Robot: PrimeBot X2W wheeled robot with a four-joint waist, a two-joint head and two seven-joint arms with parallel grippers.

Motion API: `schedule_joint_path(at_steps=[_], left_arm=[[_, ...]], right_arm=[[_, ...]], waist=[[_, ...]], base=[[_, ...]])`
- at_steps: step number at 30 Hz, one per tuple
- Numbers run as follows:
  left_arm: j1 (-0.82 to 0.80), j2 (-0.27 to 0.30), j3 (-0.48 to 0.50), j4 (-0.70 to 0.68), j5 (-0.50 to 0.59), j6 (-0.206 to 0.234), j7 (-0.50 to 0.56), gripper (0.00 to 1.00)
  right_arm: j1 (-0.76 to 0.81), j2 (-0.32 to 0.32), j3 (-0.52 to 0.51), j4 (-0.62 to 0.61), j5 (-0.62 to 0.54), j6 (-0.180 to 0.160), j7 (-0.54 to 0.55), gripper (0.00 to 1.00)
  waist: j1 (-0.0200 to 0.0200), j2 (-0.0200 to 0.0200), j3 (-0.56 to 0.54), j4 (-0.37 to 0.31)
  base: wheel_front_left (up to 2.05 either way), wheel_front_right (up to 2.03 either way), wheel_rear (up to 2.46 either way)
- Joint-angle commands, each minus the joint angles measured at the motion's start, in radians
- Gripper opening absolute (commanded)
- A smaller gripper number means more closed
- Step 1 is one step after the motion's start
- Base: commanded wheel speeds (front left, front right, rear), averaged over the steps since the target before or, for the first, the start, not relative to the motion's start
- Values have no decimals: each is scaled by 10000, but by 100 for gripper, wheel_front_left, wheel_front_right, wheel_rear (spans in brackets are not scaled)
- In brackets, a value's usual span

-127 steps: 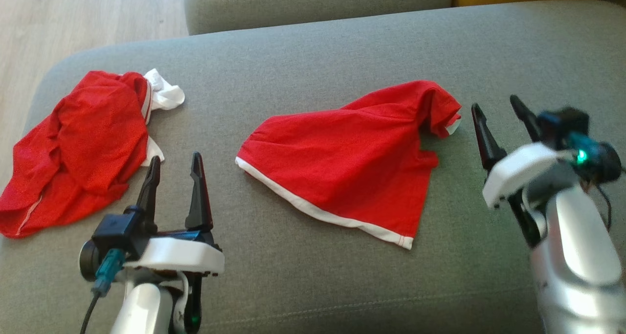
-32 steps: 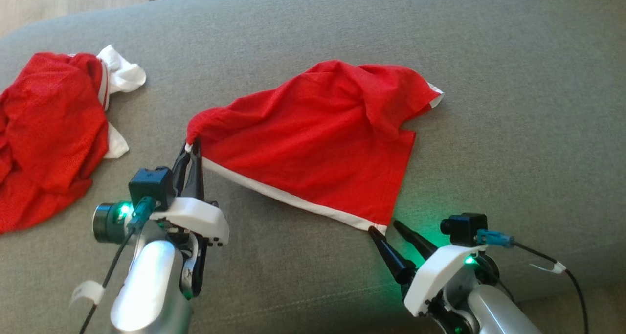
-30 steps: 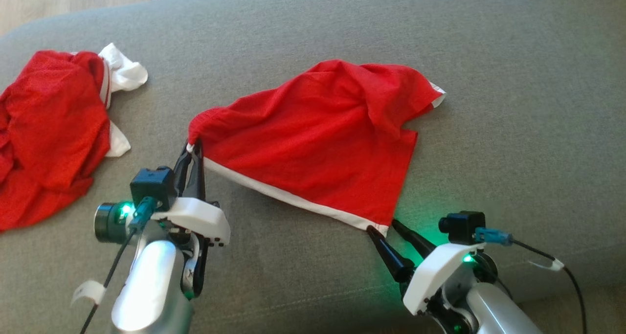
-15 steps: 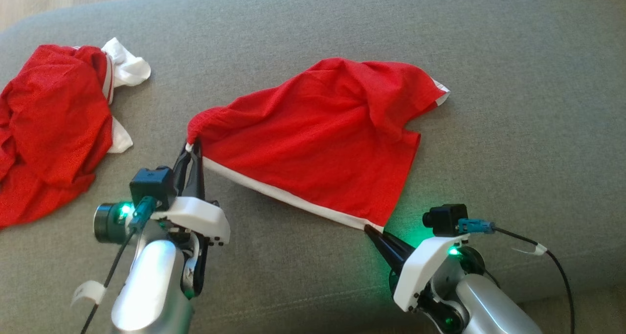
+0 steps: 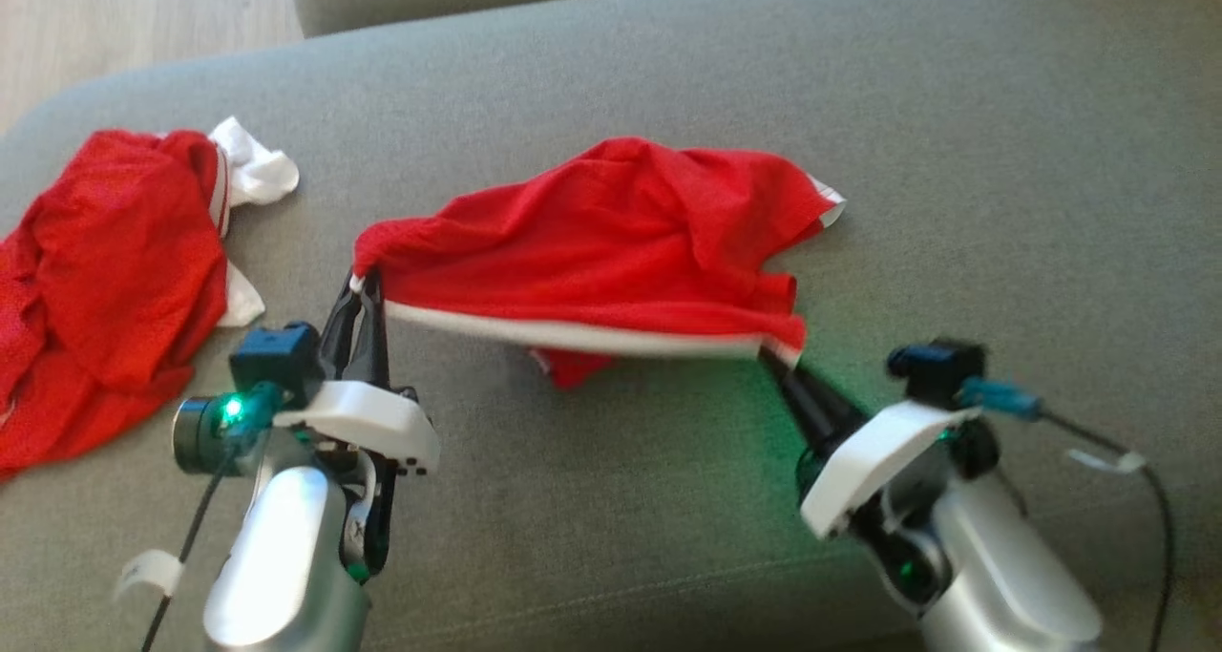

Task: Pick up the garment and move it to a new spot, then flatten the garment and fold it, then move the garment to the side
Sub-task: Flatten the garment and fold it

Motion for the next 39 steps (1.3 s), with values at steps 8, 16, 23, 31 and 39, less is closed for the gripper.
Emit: schedule_joint_path(at_steps=[8,16,23,31,39], left_arm=[[-112,284,399,-1620,-477,-211,554,0],[35,344,375,-3793,-637,-6,1385,0],[796,488,143,-5312,-624,352,2988,0],[761,983,313,-6361,-1131,235,4932,0],[-2362,1950,163,-5557,-1799,-998,7606,0]], right_arm=[[-456,-85,-1142,-3253,-982,-4,-143,0],[-698,23,-2050,-5689,-1819,-4,-685,0],[-133,65,-2193,-6875,-2200,-4,-891,0],[-110,68,-2482,-6695,-1961,-4,-64,0],[-3004,69,-2670,-5445,-1677,-4,1540,0]], waist=[[-1,0,-626,-8],[-1,0,-1099,165],[-1,0,-1319,327],[-1,0,-856,344],[-1,0,795,204]], base=[[0,0,0],[0,0,0],[0,0,0],[0,0,0],[0,0,0]])
